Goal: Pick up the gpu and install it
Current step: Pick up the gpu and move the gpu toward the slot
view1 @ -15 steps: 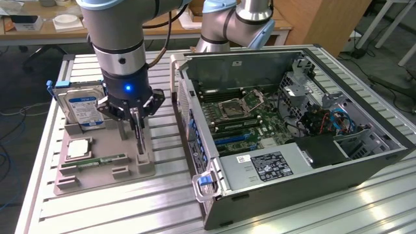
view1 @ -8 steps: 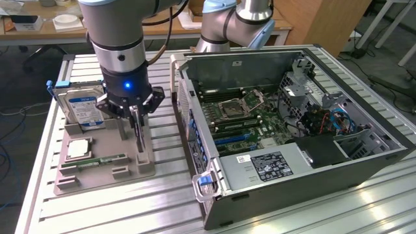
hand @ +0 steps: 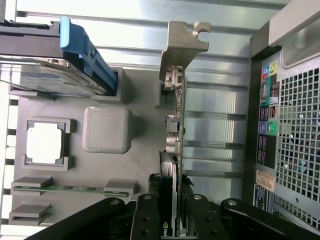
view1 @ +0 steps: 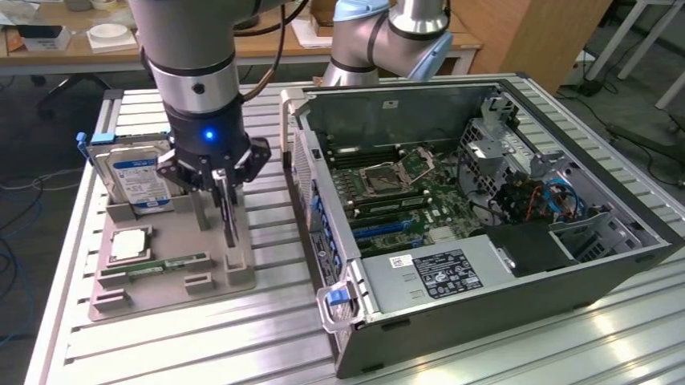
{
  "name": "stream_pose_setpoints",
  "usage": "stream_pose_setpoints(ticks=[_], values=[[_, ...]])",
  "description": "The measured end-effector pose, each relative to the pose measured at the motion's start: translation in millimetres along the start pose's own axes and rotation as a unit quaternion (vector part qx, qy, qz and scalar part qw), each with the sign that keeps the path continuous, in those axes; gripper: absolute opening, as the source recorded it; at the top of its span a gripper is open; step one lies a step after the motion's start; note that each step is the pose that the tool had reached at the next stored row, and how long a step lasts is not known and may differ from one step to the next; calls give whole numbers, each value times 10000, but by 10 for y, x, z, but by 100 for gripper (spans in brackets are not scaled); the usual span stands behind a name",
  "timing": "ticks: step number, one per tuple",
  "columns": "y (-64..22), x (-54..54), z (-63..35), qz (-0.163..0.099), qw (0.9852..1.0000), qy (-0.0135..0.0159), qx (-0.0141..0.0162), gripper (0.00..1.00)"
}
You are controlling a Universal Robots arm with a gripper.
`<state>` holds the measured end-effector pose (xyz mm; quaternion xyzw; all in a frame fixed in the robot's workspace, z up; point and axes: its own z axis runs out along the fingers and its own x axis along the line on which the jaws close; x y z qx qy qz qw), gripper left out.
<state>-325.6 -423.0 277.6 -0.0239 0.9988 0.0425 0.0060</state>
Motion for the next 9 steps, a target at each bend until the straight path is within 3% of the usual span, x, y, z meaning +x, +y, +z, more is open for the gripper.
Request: stream_pose_setpoints(ticks=[9], values=[[7, -1, -87, -8, 10000, 4, -18, 27]])
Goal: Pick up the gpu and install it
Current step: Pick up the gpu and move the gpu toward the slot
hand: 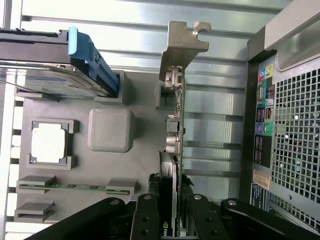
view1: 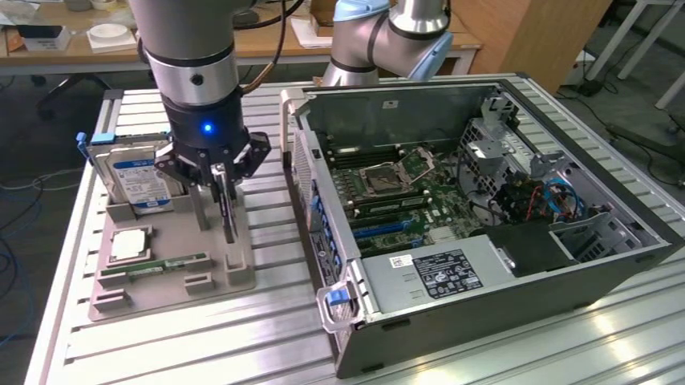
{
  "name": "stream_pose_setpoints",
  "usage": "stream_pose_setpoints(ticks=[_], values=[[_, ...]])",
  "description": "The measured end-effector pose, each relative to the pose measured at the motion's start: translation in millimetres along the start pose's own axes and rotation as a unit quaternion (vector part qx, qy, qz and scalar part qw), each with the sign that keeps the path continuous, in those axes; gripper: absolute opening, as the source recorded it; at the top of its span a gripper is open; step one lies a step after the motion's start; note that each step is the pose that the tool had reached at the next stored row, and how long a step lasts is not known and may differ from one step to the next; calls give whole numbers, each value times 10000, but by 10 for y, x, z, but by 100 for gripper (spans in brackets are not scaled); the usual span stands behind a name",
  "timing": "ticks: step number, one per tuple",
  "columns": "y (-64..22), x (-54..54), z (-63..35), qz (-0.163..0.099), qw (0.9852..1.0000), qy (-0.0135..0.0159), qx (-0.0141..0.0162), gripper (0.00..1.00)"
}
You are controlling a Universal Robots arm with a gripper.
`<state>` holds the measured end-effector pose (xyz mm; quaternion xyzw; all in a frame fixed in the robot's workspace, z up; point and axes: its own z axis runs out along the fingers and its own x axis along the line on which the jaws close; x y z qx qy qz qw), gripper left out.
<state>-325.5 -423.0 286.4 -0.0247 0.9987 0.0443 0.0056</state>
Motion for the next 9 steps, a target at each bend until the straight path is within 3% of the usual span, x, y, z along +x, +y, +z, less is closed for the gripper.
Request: stream_pose_setpoints(ticks=[9], values=[[10, -1, -107, -6, 10000, 3, -24, 27]])
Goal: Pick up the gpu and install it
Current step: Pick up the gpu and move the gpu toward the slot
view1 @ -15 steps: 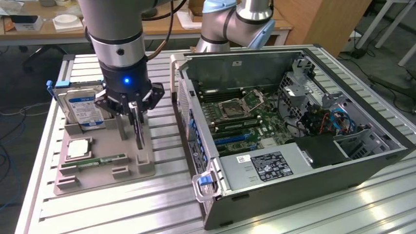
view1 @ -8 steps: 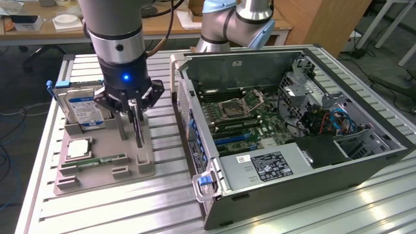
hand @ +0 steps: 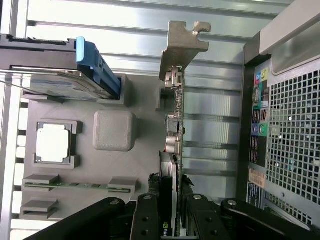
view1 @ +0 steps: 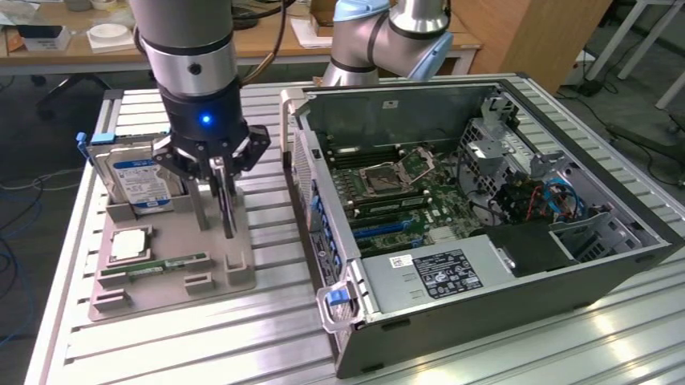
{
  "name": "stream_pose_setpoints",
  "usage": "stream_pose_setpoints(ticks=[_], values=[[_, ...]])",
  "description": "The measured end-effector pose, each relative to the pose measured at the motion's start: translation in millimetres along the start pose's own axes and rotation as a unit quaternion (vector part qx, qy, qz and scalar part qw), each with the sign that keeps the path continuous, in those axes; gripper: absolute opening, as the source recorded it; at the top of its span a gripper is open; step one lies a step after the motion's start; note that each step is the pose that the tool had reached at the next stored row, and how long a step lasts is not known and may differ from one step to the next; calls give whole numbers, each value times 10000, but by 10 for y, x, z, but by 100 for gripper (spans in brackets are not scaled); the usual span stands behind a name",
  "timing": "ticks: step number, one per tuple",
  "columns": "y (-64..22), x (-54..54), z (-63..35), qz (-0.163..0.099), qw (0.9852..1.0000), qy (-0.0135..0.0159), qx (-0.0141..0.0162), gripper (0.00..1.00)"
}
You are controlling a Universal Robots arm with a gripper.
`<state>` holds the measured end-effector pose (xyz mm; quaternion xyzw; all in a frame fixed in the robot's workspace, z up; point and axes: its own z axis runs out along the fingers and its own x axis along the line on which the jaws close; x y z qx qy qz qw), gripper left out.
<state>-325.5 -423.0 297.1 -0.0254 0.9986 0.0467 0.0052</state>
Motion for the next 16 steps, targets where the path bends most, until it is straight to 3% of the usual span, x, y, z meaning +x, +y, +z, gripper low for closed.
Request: stream_pose_setpoints(ticks=[16], values=[[34, -5, -365, -14, 10000, 26, -47, 27]])
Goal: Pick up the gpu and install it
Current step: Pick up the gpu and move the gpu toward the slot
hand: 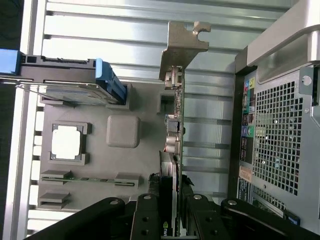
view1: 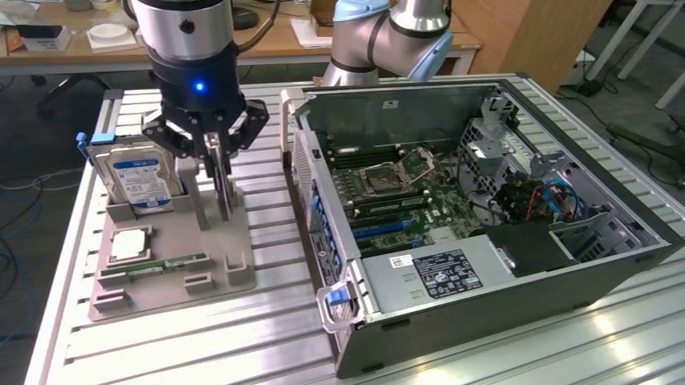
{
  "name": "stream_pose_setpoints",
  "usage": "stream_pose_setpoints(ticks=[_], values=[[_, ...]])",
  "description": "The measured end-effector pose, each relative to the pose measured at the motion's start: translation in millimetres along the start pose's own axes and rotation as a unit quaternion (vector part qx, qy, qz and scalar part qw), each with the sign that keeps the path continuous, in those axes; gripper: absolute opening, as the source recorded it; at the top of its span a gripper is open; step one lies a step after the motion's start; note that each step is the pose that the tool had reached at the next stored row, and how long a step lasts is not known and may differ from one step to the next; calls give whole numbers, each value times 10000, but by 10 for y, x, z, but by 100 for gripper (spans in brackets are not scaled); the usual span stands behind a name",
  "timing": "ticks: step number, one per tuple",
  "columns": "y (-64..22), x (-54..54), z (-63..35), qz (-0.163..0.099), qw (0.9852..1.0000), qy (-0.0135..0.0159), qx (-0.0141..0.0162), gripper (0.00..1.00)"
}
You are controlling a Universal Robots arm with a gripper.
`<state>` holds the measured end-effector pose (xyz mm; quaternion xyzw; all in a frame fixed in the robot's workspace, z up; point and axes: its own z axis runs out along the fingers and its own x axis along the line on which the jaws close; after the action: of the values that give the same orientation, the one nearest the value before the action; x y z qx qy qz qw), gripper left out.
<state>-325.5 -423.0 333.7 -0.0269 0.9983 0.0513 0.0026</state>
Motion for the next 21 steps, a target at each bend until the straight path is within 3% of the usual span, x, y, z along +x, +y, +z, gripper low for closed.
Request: stream_pose_setpoints(ticks=[5, 16, 21], values=[[15, -1, -148, 2, 10000, 16, -7, 27], [43, -6, -415, 72, 9999, 99, -11, 27], [60, -8, -584, 117, 9998, 136, -9, 27]])
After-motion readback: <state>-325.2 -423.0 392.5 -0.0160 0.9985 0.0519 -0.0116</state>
